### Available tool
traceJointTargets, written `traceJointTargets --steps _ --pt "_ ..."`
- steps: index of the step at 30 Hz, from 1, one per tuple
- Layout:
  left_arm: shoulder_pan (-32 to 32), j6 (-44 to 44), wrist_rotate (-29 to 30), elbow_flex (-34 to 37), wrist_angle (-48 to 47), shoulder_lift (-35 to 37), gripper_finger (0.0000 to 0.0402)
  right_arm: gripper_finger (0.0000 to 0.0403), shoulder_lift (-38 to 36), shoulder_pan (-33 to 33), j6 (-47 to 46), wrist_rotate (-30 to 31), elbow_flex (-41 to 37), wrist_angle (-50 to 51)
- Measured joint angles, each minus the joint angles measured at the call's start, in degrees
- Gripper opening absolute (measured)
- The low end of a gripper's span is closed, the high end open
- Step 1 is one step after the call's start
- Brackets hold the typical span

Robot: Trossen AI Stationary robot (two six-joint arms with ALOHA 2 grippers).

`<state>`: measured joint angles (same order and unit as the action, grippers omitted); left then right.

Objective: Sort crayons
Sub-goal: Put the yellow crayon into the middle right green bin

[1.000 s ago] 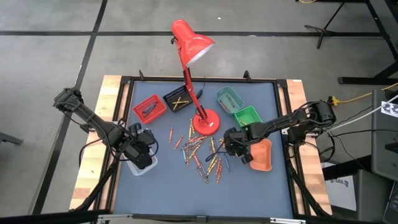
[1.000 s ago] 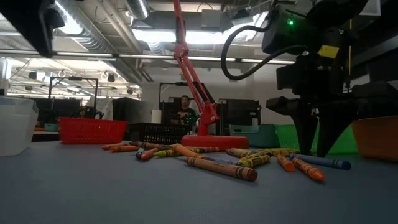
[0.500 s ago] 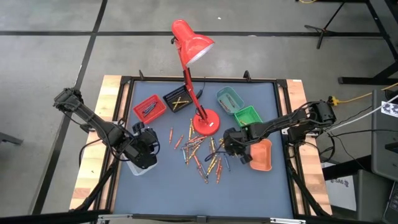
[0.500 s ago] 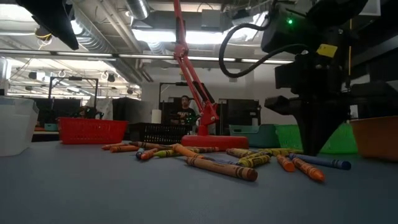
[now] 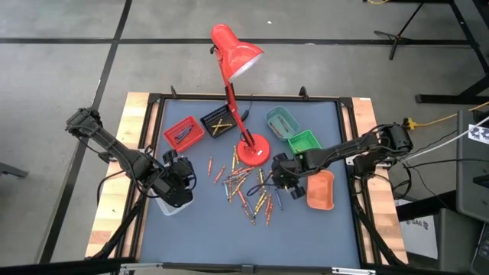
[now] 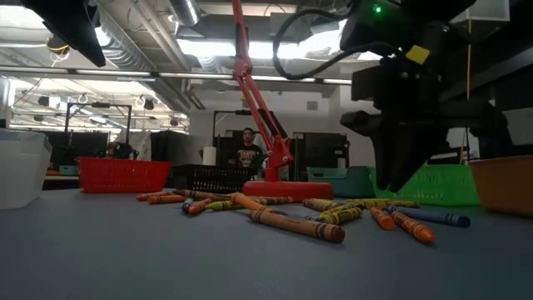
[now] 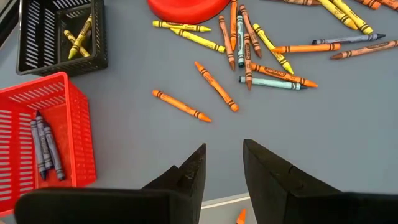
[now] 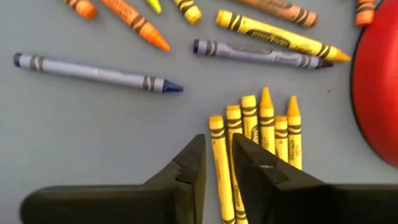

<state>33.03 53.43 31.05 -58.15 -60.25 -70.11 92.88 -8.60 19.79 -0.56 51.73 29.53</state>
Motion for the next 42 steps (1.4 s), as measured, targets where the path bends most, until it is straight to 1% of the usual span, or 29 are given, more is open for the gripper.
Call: traceJointTargets --steps 3,6,11,19,25,28,32,36,39,42 --pt "0.0 0.0 0.0 0.0 0.0 0.0 0.0091 0.0095 0.0 0.0 0.0 0.0 -0.6 0.1" --pt "0.0 0.0 0.0 0.0 0.0 0.0 0.0091 0.0102 0.0 0.0 0.0 0.1 -1.5 0.1" --pt "0.0 0.0 0.0 0.0 0.0 0.0 0.0091 0.0103 0.0 0.0 0.0 2.0 -3.3 -0.7" --pt "0.0 0.0 0.0 0.0 0.0 0.0 0.0091 0.0103 -0.1 0.0 0.0 1.9 -5.3 -1.8" --pt "0.0 0.0 0.0 0.0 0.0 0.0 0.0091 0.0102 -0.1 0.0 0.0 0.3 -5.3 -2.1" --pt "0.0 0.0 0.0 0.0 0.2 0.0 0.0091 0.0089 -0.1 0.0 0.0 -0.1 -5.4 -2.2" --pt "0.0 0.0 0.3 0.0 2.4 0.0 0.0091 0.005 -0.1 0.0 0.0 -0.5 -5.4 -2.2" --pt "0.0 0.0 3.8 0.0 5.8 0.0 0.0091 0.0016 -0.1 0.0 0.0 -0.5 -5.4 -2.3" --pt "0.0 0.0 6.9 0.0 7.9 0.0 0.0091 0.0007 -0.1 0.0 0.0 -0.5 -5.4 -2.3" --pt "0.0 0.0 9.5 0.0 9.3 -0.4 0.0091 0.0011 -0.1 0.0 0.0 -0.5 -5.4 -2.4"
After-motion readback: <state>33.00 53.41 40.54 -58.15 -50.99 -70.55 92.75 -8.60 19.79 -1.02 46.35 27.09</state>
